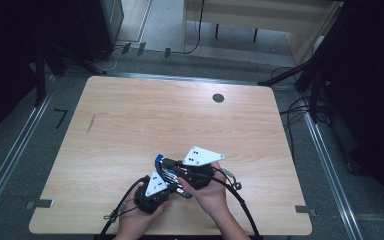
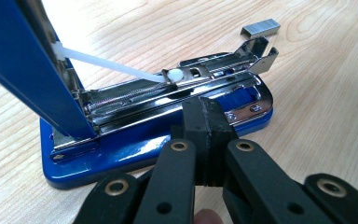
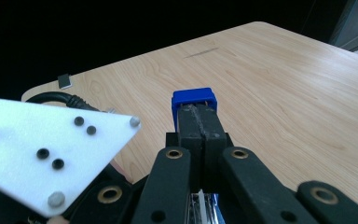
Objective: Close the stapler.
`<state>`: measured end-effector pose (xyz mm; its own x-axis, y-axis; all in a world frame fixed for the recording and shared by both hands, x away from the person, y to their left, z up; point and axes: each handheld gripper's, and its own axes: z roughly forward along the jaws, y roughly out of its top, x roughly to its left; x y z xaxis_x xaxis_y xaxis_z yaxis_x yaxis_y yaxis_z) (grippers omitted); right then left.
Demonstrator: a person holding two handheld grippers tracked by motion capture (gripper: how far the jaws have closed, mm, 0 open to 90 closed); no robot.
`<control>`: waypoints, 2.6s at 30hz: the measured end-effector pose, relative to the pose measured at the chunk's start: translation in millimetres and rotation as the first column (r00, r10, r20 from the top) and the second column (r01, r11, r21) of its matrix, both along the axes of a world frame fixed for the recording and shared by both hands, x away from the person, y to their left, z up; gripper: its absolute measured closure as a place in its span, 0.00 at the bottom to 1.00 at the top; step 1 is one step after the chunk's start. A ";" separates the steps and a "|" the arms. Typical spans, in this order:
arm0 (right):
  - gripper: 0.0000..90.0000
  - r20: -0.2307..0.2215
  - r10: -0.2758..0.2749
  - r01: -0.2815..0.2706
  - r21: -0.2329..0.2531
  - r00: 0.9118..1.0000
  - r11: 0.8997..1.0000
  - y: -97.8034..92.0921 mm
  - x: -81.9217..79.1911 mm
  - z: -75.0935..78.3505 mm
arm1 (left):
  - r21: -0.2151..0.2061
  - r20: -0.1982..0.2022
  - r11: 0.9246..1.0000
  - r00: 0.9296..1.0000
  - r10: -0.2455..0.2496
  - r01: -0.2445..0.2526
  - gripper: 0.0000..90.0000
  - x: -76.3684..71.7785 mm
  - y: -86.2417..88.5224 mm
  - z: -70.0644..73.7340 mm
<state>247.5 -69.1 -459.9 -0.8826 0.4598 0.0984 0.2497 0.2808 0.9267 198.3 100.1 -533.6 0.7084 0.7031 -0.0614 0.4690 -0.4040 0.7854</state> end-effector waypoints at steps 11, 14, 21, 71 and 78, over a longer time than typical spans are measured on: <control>1.00 -0.005 0.008 -0.008 0.011 1.000 1.000 8.5 5.8 -0.7 | 0.003 0.000 1.000 1.000 -0.002 0.002 1.00 0.0 0.1 0.1; 1.00 -0.006 0.011 -0.011 0.011 1.000 1.000 10.6 6.7 -0.8 | 0.005 0.000 1.000 1.000 -0.003 0.003 1.00 0.0 0.1 0.2; 1.00 -0.005 0.008 -0.008 0.019 1.000 1.000 13.8 8.0 -1.9 | 0.006 0.001 1.000 1.000 -0.003 0.003 1.00 -0.1 0.1 0.2; 1.00 -0.067 0.048 -0.050 -0.025 0.997 0.998 32.6 28.0 -26.8 | 0.013 0.002 1.000 1.000 -0.007 0.007 1.00 -0.6 -0.1 0.5; 1.00 -0.082 0.055 -0.058 -0.030 0.995 0.998 35.1 31.0 -29.5 | 0.014 0.004 1.000 1.000 -0.006 0.006 1.00 -0.8 -0.3 0.4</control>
<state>278.5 -34.0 -489.4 -0.8970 0.4133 0.1564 0.3062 0.3262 0.8943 197.5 99.8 -533.2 0.7128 0.6997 -0.0489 0.4634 -0.4174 0.7817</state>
